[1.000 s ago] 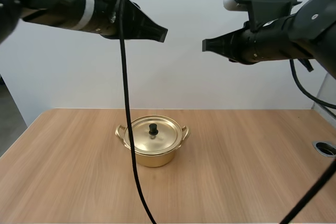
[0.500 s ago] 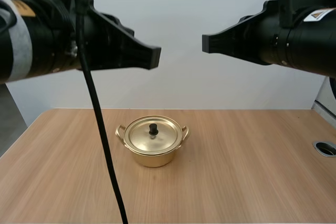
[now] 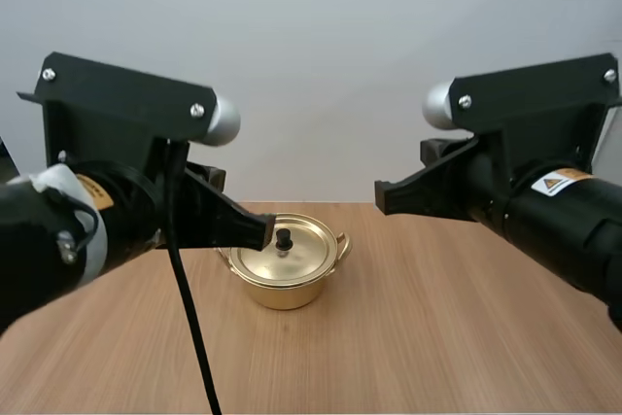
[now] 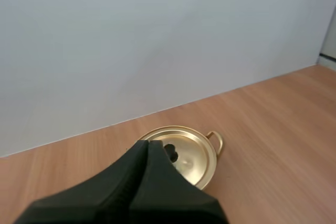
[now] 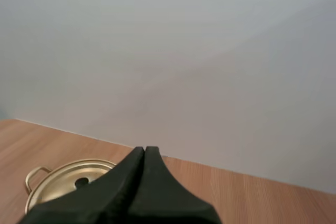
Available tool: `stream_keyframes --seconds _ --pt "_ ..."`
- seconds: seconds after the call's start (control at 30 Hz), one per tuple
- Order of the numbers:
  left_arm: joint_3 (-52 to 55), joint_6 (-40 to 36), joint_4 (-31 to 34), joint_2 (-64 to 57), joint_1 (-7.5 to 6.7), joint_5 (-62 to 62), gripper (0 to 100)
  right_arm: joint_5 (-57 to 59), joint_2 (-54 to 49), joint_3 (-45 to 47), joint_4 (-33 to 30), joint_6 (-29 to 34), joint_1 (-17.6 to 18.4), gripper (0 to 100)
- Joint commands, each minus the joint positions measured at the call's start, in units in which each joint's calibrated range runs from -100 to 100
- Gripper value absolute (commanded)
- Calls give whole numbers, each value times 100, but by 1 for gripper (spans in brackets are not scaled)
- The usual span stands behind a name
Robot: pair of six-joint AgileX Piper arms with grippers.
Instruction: Open the pot, put the car inside, and close it
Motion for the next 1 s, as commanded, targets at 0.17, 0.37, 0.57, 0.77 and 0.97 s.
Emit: stream_keyframes --seconds 0.17,0.37,0.57,0.77,0.97 --pt "2781 -223 278 -577 2 -4558 0 -12 -6 395 -289 -3 -1 0" --pt "4200 -284 278 -942 2 -6371 0 -59 -6 399 -483 -3 -1 0" --pt "4358 -284 324 -1605 99 -5108 0 -114 -6 399 -470 122 -1 0" --pt "4358 -284 324 -1781 107 -5159 0 -401 -20 503 -795 299 -1 0" --pt "4358 -284 324 -1781 126 -5367 0 -3217 -21 1610 -1563 710 -1 0"
